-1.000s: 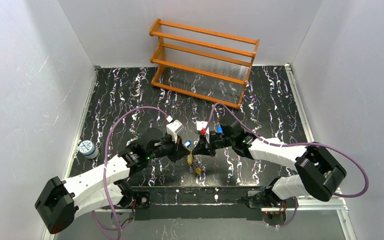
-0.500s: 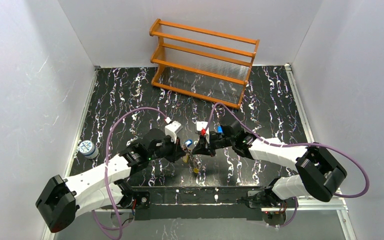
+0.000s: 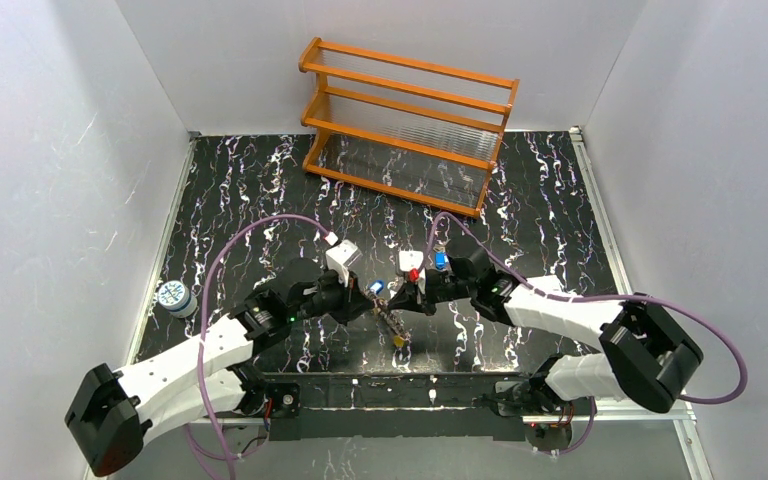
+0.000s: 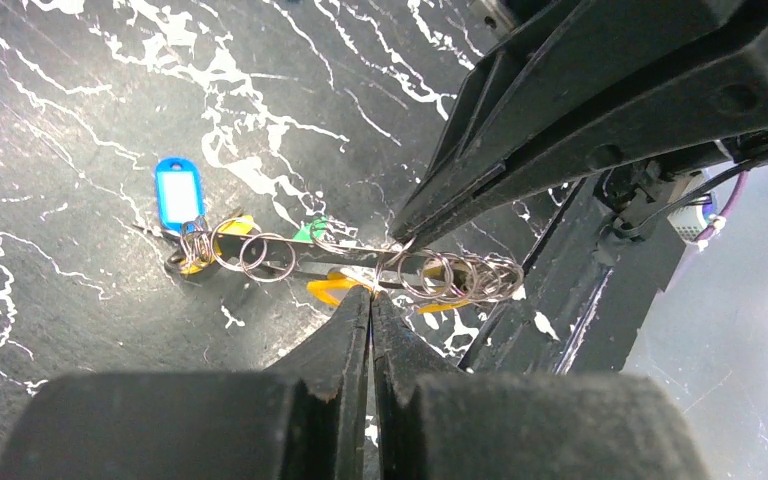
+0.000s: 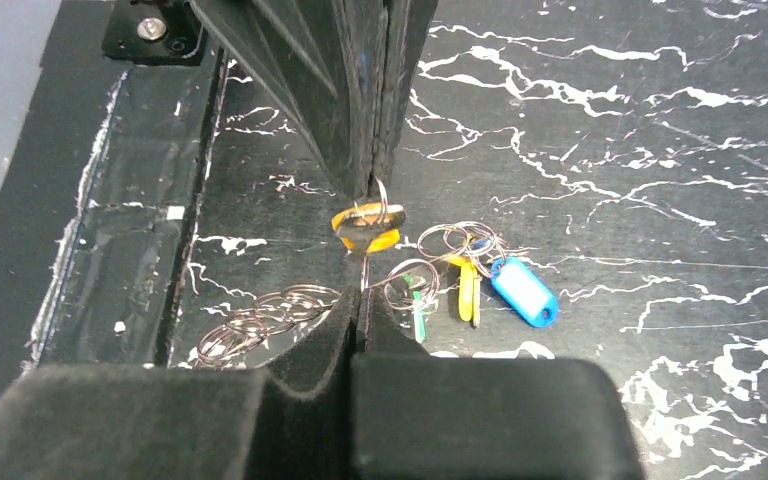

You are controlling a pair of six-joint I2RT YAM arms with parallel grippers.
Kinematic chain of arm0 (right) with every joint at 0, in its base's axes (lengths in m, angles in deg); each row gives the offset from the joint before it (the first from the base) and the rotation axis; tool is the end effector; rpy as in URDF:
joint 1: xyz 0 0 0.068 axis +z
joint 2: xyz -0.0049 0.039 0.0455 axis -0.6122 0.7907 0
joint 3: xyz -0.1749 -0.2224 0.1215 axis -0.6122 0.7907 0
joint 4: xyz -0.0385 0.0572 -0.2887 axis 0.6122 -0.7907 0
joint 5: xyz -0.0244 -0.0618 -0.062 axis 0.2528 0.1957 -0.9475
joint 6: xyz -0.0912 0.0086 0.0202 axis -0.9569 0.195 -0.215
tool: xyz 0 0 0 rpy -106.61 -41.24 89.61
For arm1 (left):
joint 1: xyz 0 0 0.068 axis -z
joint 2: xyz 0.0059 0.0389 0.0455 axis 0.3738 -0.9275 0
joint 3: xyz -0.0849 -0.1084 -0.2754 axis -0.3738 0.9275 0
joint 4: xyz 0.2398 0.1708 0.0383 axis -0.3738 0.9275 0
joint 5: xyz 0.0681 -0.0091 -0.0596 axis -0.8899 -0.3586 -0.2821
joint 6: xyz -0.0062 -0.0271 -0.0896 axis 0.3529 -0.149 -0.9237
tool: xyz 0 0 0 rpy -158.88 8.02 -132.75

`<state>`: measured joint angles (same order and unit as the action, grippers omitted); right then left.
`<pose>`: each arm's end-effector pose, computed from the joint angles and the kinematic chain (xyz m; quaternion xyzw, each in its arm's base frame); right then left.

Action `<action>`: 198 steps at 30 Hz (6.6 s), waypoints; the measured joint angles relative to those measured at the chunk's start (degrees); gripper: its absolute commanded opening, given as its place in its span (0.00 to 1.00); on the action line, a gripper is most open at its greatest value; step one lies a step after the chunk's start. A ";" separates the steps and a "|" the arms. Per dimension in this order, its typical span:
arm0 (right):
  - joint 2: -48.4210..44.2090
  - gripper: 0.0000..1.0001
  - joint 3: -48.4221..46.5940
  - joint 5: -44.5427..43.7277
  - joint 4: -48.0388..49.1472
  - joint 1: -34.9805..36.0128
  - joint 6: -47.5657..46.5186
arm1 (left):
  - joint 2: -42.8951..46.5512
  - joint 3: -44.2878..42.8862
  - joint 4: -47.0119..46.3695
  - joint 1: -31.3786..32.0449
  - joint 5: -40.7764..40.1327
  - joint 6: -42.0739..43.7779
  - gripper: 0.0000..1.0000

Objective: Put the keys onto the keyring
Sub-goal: Place the keyring at the center of the board, then place the key at the center of the board.

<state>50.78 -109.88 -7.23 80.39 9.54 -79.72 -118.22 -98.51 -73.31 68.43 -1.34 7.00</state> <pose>0.1760 0.2716 0.2071 -0.5832 0.5490 0.4097 0.4365 0.1657 -0.2050 0.2349 0.2621 0.7727 -0.3940 0.4231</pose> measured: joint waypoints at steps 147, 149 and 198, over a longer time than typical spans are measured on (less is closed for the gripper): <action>-4.59 0.74 12.68 -29.07 13.81 1.86 18.29 | 0.55 0.94 3.08 0.00 -12.81 5.01 0.00; -4.59 0.75 12.28 -29.75 11.96 0.48 21.24 | 0.55 0.94 3.08 0.00 -12.85 4.94 0.00; 27.87 0.16 -21.62 -6.56 -28.37 -1.64 34.16 | 0.22 -0.61 15.98 -0.09 -34.34 -10.88 0.72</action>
<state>78.65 -131.50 -13.78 52.02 7.90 -45.56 -118.00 -99.12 -57.34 68.34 -35.68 -3.88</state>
